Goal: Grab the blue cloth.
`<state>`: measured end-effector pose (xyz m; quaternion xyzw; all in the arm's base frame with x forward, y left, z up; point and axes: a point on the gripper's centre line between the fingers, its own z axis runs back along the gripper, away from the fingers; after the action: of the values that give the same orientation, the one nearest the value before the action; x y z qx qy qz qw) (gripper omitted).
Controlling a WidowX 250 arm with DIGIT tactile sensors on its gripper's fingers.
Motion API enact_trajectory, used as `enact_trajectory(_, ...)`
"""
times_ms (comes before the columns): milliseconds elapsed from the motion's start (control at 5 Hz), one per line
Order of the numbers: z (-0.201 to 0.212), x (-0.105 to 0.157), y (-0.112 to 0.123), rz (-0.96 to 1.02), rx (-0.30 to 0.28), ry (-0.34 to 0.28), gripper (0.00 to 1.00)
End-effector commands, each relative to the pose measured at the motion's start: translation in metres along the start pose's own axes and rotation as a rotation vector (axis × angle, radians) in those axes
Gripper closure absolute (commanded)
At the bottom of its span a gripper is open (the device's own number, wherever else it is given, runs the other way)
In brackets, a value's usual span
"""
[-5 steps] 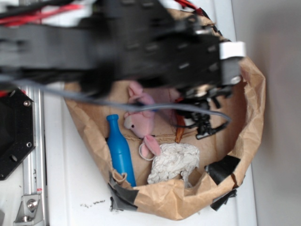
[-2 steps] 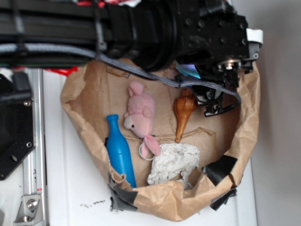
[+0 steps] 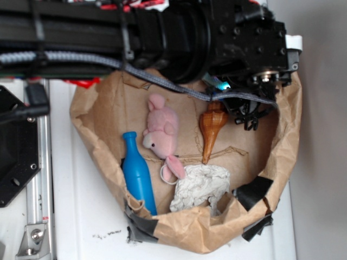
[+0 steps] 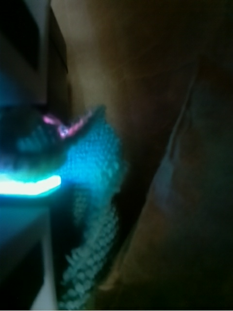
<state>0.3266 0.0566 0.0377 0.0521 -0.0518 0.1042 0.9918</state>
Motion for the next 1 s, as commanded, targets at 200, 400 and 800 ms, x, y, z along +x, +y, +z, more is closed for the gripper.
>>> enact_trajectory(200, 0.112, -0.029, -0.022, -0.111, -0.13, -0.188, 1.0)
enact_trajectory(400, 0.143, -0.04, -0.021, -0.123, -0.178, -0.063, 1.0)
enact_trajectory(800, 0.148, -0.05, -0.026, -0.201, -0.165, 0.094, 1.0)
